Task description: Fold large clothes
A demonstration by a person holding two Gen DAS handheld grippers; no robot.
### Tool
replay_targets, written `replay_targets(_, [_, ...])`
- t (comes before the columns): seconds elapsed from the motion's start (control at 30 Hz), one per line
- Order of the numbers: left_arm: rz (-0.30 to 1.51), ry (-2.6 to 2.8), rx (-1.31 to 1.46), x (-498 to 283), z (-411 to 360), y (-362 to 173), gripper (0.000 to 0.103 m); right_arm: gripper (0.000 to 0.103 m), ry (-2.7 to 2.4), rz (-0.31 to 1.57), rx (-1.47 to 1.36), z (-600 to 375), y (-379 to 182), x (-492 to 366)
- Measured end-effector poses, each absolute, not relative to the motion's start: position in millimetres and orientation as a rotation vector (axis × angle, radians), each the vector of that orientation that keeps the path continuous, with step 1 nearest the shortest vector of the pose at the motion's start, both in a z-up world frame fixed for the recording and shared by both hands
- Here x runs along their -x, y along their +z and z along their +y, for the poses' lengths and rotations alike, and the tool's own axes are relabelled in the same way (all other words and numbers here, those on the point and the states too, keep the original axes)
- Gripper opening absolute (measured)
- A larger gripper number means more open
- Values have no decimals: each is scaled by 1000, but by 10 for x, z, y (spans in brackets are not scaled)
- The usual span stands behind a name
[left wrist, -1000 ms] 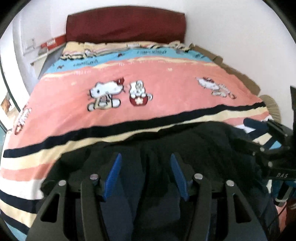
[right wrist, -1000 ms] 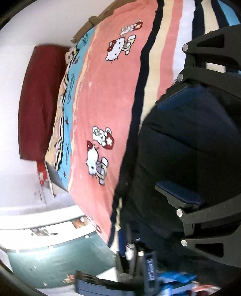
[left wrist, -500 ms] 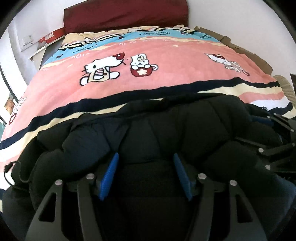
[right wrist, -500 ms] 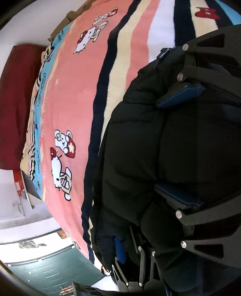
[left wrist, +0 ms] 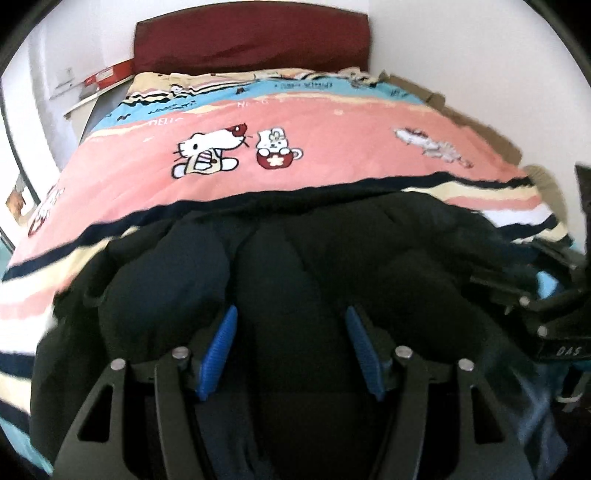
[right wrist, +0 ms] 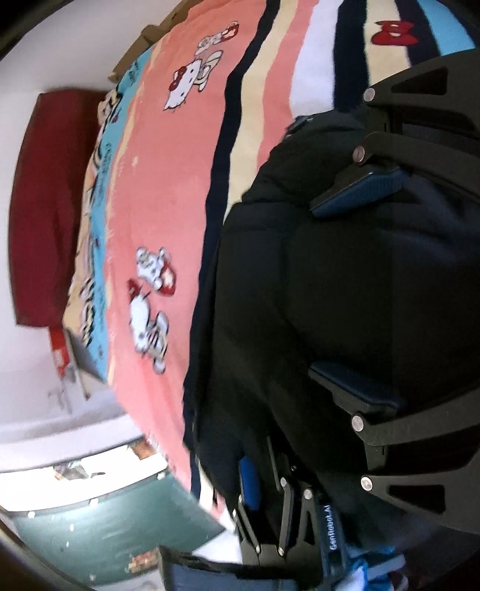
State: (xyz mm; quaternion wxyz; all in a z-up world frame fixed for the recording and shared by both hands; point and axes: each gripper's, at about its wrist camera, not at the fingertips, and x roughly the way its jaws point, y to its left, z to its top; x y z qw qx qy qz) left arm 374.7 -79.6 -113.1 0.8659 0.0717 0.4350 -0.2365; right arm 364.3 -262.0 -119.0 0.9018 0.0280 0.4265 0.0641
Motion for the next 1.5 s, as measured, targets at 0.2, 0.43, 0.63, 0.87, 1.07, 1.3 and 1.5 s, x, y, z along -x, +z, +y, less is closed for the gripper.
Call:
replay_targets(0.2, [960, -487, -130, -3565, -694, -1318, 61, 80, 173, 973, 6, -2541, -1383, -3345])
replay_targets(0.43, [958, -451, -171, -3547, -766, -1336, 63, 80, 127, 1012, 46, -2463, -1563, -3395])
replay_targets(0.63, [924, -432, -150, -3289, -627, -1227, 64, 80, 136, 974, -8, -2534, -1318, -3160])
replay_targets(0.87, [944, -401, -213, -3234, -710, -1150, 64, 79, 109, 1008, 8, -2514, -1306, -3052])
replay_targets(1.07, [948, -420, -151, -3006, -494, -961, 64, 80, 84, 973, 13, -2540, -1038, -2755])
replay_targets(1.3, [927, -450, -115, -2490, -80, -610, 63, 86, 52, 898, 26, -2551, -541, -2200])
replay_targets(1.5, [928, -412, -69, -2045, 555, -413, 64, 94, -1, 823, 17, -2646, -105, -1456])
